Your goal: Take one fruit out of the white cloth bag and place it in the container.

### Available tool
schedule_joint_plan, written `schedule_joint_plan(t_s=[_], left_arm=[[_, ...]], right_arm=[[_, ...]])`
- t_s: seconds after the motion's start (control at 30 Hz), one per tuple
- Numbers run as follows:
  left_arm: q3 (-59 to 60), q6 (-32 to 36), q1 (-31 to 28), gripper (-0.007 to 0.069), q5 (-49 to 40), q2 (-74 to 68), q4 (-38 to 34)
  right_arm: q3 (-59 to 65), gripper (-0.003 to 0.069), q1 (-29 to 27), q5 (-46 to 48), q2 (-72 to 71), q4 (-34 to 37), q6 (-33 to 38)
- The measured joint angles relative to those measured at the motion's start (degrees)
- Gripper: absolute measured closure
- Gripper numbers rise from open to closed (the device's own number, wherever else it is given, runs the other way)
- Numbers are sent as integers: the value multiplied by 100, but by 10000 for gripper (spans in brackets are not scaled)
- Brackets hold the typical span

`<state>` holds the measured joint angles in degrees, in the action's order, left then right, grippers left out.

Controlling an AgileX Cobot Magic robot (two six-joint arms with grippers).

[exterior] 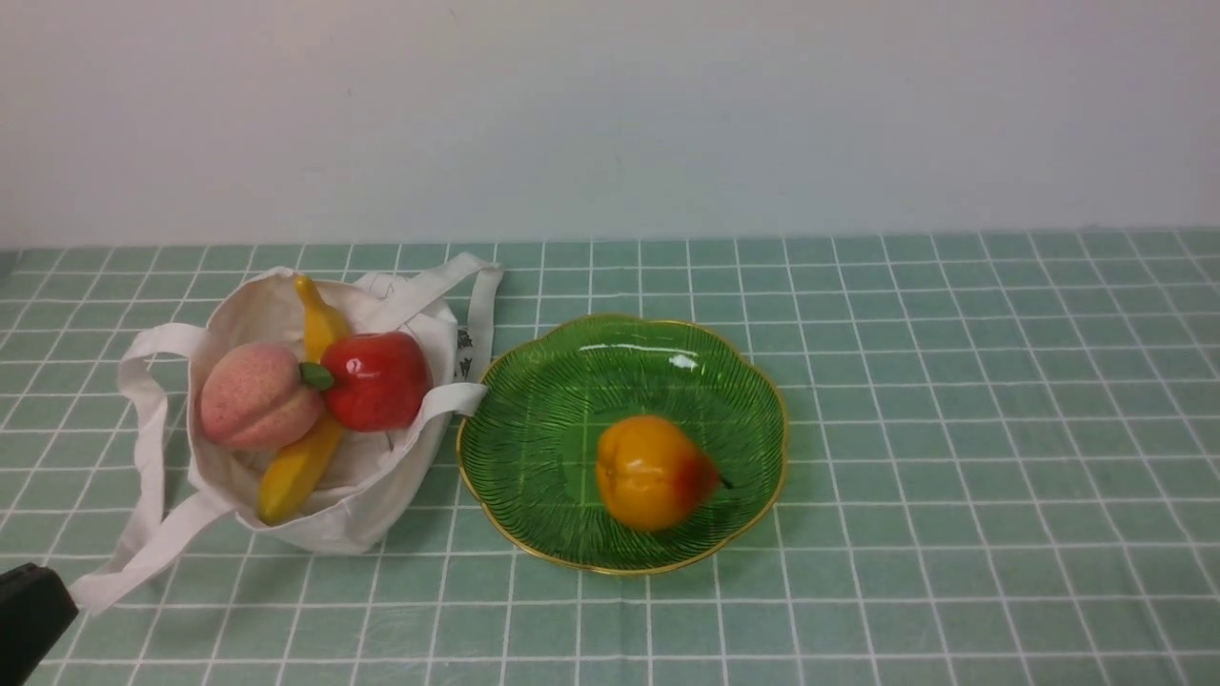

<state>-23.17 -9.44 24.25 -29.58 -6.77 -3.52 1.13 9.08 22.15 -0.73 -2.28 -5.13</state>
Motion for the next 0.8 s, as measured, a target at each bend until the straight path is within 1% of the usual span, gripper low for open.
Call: schedule_joint_plan(t_s=[0.23, 0.4, 0.5, 0.6, 0.63, 0.73, 0.8], left_arm=[[13, 6, 0, 631, 0, 0, 16], [113, 67, -19, 631, 46, 0, 226], [358, 106, -219, 631, 150, 0, 302], [727, 105, -643, 631, 356, 0, 296], [962, 105, -988, 631, 538, 0, 271], [1331, 105, -1557, 631, 805, 0, 247], [1678, 107, -2038, 631, 1023, 7, 240]], right_arm=[[0, 674, 0, 0, 0, 0, 0], [0, 674, 0, 0, 0, 0, 0], [0, 674, 0, 0, 0, 0, 0], [0, 674, 0, 0, 0, 0, 0], [0, 674, 0, 0, 0, 0, 0], [0, 674, 0, 0, 0, 0, 0], [0, 674, 0, 0, 0, 0, 0]])
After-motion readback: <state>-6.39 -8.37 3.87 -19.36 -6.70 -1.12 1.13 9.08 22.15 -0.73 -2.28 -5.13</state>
